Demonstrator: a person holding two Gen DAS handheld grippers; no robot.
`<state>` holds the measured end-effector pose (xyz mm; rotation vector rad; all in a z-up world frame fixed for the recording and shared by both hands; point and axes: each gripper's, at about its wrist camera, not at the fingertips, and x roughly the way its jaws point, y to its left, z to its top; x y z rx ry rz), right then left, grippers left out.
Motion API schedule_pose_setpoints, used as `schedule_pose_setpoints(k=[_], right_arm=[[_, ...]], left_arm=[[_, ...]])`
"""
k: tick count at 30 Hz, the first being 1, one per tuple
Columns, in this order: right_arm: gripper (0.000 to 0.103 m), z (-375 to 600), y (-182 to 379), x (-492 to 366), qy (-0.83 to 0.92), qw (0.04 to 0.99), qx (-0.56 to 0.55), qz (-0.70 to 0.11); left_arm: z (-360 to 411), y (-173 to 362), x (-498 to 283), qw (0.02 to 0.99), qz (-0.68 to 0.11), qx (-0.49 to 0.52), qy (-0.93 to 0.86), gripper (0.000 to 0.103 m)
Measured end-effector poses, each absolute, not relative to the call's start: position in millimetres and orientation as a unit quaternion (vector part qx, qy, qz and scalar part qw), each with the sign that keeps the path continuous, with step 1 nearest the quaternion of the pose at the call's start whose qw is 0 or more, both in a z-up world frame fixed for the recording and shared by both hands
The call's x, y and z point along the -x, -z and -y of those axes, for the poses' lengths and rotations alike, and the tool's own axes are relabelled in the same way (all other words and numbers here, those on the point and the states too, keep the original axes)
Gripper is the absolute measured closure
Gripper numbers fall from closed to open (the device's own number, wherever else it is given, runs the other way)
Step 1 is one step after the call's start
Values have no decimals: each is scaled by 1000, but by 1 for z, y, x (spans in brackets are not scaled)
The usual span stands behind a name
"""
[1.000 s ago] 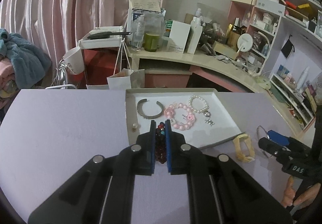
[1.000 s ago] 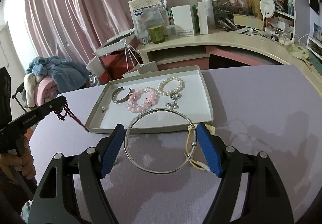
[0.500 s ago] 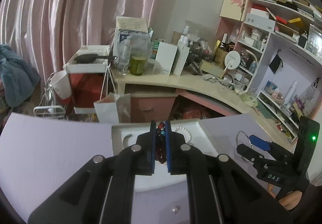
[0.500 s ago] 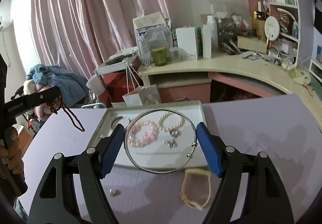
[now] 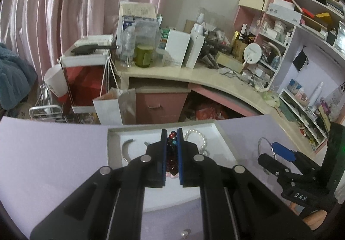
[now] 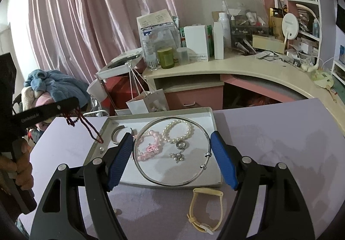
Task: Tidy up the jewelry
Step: 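Carry the silver bangle and dark red bead bracelet into the tray and open both tools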
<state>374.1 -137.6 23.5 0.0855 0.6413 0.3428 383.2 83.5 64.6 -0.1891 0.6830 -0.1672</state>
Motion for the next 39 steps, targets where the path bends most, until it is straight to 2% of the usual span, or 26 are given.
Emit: schedule_pose_setpoints(k=[8,11,12,20,27,30,39], right_arm=[[28,140,-20,-380,-164,933,-44,-318],[28,140,-19,-381,-164,933,-44,-319],[28,140,-19,-382,-163,933,-44,-319],[28,140,-18,-388,-164,932,-43,-319],[28,121,0,-409,-168,924,-19,-342],[28,112,16,-418,-166,917,-9,-363],[28,98,30,-429,-159,912,11,-379]], left_arm=[[-80,-46,-390,927,-356,92,81,91],[-86,-48,-386,929,-349,100,76,69],[-89,-50,-385,930,-345,104,72,65],[-120,-54,-366,939,-328,103,17,52],[-139,-45,-349,939,-330,98,-27,31],[-145,-39,-344,936,-336,99,-38,27],[-162,-33,-336,934,-336,109,-59,24]])
